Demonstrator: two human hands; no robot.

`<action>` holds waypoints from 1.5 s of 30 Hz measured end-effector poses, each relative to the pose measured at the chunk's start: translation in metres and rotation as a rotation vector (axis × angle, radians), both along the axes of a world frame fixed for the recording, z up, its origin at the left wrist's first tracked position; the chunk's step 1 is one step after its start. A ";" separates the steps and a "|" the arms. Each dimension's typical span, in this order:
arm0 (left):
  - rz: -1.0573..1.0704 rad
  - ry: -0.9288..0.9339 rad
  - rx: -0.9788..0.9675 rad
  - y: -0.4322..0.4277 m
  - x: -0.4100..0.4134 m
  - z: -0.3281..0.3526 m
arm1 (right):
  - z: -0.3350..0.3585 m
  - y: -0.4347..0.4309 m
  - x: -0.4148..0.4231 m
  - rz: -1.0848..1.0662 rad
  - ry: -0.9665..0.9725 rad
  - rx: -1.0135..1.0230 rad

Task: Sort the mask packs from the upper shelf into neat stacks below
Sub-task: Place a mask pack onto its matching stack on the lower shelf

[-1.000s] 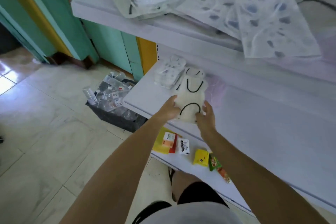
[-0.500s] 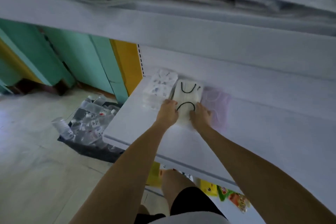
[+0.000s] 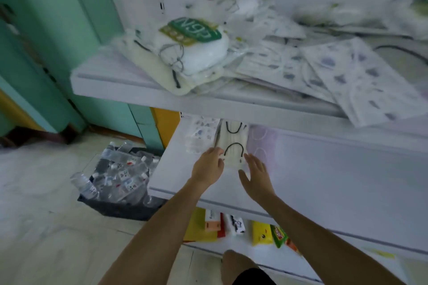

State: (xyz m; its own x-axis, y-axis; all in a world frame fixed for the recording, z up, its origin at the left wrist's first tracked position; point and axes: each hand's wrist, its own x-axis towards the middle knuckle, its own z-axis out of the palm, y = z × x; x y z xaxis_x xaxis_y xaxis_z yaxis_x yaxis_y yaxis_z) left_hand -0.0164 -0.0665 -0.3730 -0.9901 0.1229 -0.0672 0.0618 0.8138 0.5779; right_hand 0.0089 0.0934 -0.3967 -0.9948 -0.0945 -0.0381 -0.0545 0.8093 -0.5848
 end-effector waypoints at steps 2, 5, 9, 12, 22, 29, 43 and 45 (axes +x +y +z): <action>-0.021 0.066 0.022 -0.010 0.019 0.030 | 0.023 -0.003 0.018 0.053 0.063 0.021; -0.015 0.197 0.062 -0.034 0.049 0.072 | 0.063 -0.017 0.045 0.145 0.190 0.003; -0.030 0.405 0.112 -0.076 0.079 0.114 | 0.113 -0.046 0.071 0.366 0.475 -0.041; -0.123 0.535 0.125 -0.079 0.099 0.146 | 0.162 -0.052 0.086 0.444 0.714 -0.074; -0.346 0.645 0.316 0.029 0.096 0.283 | 0.298 0.075 0.095 0.012 0.559 0.367; -0.080 -0.009 0.597 0.086 0.084 0.291 | 0.274 0.113 0.099 0.054 0.666 0.179; 0.255 0.191 0.495 0.091 0.090 0.281 | 0.280 0.137 0.058 0.403 0.401 0.329; 0.279 0.205 0.508 0.099 0.088 0.281 | 0.282 0.144 0.053 0.436 0.515 0.334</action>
State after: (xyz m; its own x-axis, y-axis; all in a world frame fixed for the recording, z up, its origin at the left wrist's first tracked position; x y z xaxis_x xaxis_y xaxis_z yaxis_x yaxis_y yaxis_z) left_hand 0.0716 0.0324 -0.0920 -0.9761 -0.1759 0.1275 0.0376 0.4413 0.8966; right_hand 0.0619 0.2376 -0.1150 -0.7698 -0.5486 0.3261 -0.6105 0.7820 -0.1256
